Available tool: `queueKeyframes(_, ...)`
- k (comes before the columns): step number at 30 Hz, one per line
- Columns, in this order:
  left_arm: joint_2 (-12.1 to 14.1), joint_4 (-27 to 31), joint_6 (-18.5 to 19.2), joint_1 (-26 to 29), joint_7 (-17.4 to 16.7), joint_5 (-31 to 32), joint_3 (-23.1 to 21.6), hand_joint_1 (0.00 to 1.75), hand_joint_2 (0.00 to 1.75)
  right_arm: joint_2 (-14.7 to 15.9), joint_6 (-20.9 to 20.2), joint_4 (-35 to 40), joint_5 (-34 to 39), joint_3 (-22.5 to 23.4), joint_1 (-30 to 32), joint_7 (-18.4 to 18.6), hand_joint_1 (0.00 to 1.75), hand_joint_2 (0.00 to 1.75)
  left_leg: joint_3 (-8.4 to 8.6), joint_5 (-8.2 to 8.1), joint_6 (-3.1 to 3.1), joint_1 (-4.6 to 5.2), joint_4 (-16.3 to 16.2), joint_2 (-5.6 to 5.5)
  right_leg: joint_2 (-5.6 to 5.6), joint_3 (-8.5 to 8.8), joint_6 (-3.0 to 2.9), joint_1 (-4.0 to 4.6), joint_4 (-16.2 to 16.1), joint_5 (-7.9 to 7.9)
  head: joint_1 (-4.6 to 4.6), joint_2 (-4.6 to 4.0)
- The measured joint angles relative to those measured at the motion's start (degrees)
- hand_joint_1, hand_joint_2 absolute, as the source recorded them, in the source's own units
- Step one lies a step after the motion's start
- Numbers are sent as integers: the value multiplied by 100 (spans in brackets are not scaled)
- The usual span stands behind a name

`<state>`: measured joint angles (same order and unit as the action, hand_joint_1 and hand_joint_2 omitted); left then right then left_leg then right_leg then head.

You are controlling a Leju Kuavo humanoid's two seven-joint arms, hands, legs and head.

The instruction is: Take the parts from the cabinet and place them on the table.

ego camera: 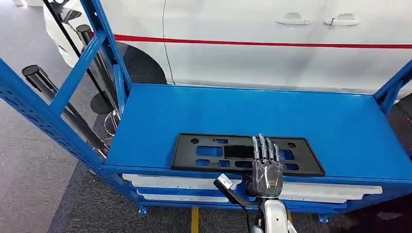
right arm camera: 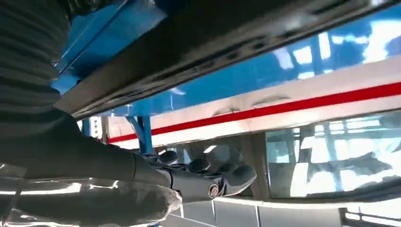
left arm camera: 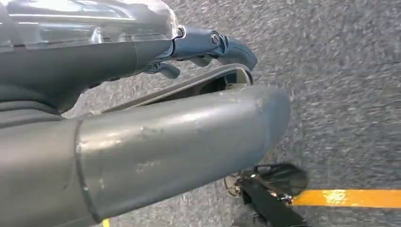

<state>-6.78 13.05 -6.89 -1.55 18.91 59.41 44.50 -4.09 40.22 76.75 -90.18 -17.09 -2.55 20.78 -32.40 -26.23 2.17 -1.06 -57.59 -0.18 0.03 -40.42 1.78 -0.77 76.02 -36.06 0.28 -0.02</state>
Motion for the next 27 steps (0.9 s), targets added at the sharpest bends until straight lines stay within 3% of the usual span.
queueKeyframes(1,0,0,9,0,-4,20,-2,0,0,58,0,-75,0,-80,-67,128,169,175,6,-1,-1,-1,-1,-1,-1,-30,9,-6,9,99,0,2)
queueKeyframes(2,0,0,13,0,-7,48,-2,0,0,123,0,-158,0,-198,-141,272,169,175,16,-6,-9,-2,-4,-2,-2,64,11,-17,-228,301,0,0)
queueKeyframes(4,0,0,24,-1,-20,83,-4,0,0,213,0,-327,2,-377,-306,390,169,175,46,-29,-42,-4,-19,-4,-3,551,-11,-33,-1245,855,0,0)
queueKeyframes(5,-2,0,33,-1,-20,116,-7,0,0,228,0,-440,0,-418,-394,383,169,175,43,-49,-74,-3,-37,-4,1,743,-35,-37,-1693,910,2,0)
queueKeyframes(6,0,0,33,-16,-20,138,-6,0,0,239,0,-573,0,-461,-466,360,169,175,19,-63,-109,38,-68,-10,3,745,-50,16,-1714,898,0,0)
queueKeyframes(9,0,0,50,-27,-20,144,-7,0,0,256,2,-785,0,-560,-591,342,169,175,35,-38,-209,22,-19,-14,10,726,-144,35,-1704,905,-2,0)
queueKeyframes(11,13,0,50,-27,-22,144,-7,0,0,256,2,-870,0,-599,-666,342,175,175,-3,-149,-273,4,-153,-11,-9,765,-240,-12,-1779,950,-2,0)
queueKeyframes(12,11,0,50,-29,-22,144,-7,0,0,256,0,-903,0,-613,-694,342,175,175,-133,-333,-287,4,-423,-7,-15,762,-274,-13,-1781,950,-4,0)
queueKeyframes(14,13,0,57,-31,-22,170,-7,0,0,261,0,-999,0,-641,-736,342,175,175,-577,-781,-319,-2,-1343,-6,-28,748,-295,11,-1774,947,-2,0)
queueKeyframes(15,13,0,61,-27,-22,179,-7,0,0,265,-2,-1041,-7,-650,-747,342,175,175,-773,-899,-323,-1,-1746,-6,-31,743,-300,27,-1765,943,-2,2)
queueKeyframes(16,13,0,66,-20,-28,182,-7,0,0,267,-4,-1083,-9,-658,-762,344,175,175,-843,-867,-314,-1,-1878,-6,-30,745,-310,37,-1756,936,-2,0)
queueKeyframes(17,13,0,66,-12,-39,188,-7,0,0,267,-15,-1115,-9,-665,-793,342,175,175,-769,-698,-297,-1,-1715,-6,-26,753,-318,44,-1744,930,-2,0)
queueKeyframes(18,15,0,68,-12,-42,197,-7,0,0,269,-52,-1144,-9,-665,-825,327,175,175,-585,-458,-272,1,-1329,-6,-16,763,-318,52,-1738,921,-2,0)
queueKeyframes(20,17,0,68,-26,-41,208,-7,0,0,269,-107,-1174,-9,-665,-869,274,175,175,-64,1,-194,13,-264,-5,-7,794,-297,61,-1732,906,-2,0)
queueKeyframes(21,17,0,70,-36,-44,223,-7,0,0,269,-116,-1188,-7,-663,-880,257,175,175,-6,-100,-167,60,-115,-4,-12,790,-268,88,-1736,900,0,0)
queueKeyframes(24,15,0,79,-35,-48,241,-7,0,0,293,-164,-1216,-4,-647,-902,189,175,175,-1,-53,-124,92,-87,-8,-3,786,-174,60,-1754,921,-2,0)
queueKeyframes(25,15,0,81,-28,-50,241,-7,0,0,293,-179,-1216,-4,-633,-903,146,175,175,16,-21,-80,72,-28,-6,-1,799,-129,75,-1768,925,2,2)
queueKeyframes(26,6,0,85,-25,-55,243,-7,0,0,296,-192,-1216,-2,-597,-894,106,175,175,51,28,-38,24,32,24,2,791,-99,50,-1697,868,-4,2)
queueKeyframes(27,7,0,85,-27,-55,243,-4,0,0,293,-197,-1216,0,-553,-883,62,175,175,52,40,-1,26,55,20,1,689,-61,53,-1484,696,7,2)
